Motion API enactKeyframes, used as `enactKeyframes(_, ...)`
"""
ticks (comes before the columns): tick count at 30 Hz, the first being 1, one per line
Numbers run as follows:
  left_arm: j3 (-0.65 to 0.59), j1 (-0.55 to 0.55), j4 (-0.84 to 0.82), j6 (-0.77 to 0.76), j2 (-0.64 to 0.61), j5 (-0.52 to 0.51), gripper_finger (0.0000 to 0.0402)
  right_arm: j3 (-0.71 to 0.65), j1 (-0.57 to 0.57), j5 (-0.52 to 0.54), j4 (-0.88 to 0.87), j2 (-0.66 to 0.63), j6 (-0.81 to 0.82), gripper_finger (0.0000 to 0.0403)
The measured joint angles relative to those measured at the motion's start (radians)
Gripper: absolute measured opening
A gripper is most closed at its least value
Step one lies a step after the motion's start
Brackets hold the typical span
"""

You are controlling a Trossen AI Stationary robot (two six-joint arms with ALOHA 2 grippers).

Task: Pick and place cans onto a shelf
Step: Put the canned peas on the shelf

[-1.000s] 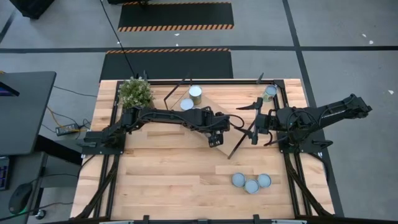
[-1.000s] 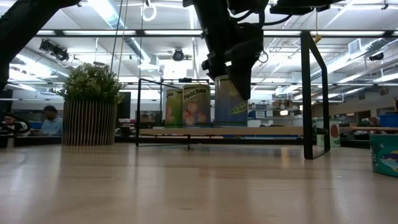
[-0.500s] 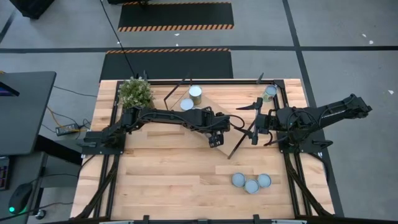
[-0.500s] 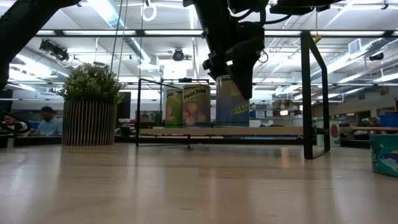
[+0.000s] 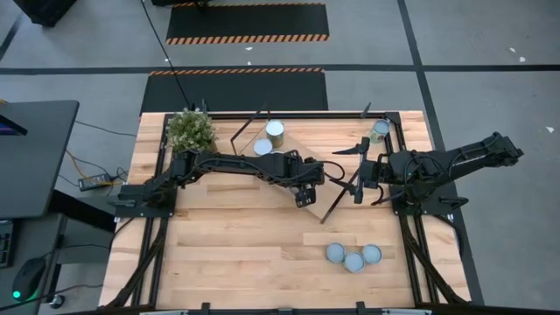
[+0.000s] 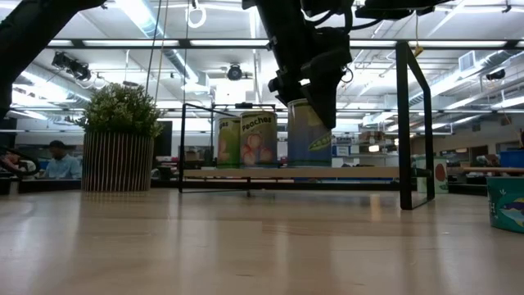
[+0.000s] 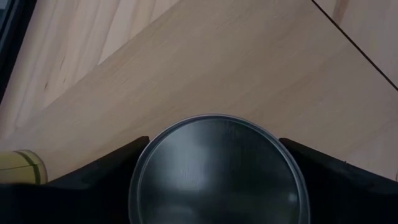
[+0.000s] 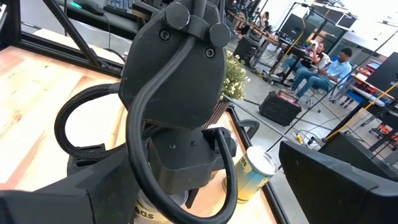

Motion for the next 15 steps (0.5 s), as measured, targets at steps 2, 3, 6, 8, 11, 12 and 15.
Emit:
enactKeyframes(2, 0.000, 0.000, 0.000, 0.000, 0.000, 0.000, 0.0358, 0.000, 0.000, 0.000, 0.000, 0.000, 0.000, 0.0373)
enactKeyframes(3, 0.000, 0.000, 0.000, 0.000, 0.000, 0.000, 0.0361, 0.000, 0.000, 0.000, 0.000, 0.000, 0.000, 0.0373)
enactKeyframes(6, 0.000, 0.000, 0.000, -0.001, 0.000, -0.002, 0.0389, 0.000, 0.000, 0.000, 0.000, 0.000, 0.000, 0.0373)
enactKeyframes(8, 0.000, 0.000, 0.000, -0.001, 0.000, -0.003, 0.0395, 0.000, 0.000, 0.000, 0.000, 0.000, 0.000, 0.0373)
enactKeyframes(11, 0.000, 0.000, -0.001, -0.012, 0.000, -0.033, 0.0394, 0.000, 0.000, 0.000, 0.000, 0.000, 0.000, 0.0373)
enactKeyframes(12, 0.000, 0.000, 0.000, -0.010, 0.000, -0.032, 0.0396, 0.000, 0.000, 0.000, 0.000, 0.000, 0.000, 0.0373)
enactKeyframes(15, 0.000, 0.000, 0.001, 0.005, 0.000, -0.020, 0.0398, 0.000, 0.000, 0.000, 0.000, 0.000, 0.000, 0.0373)
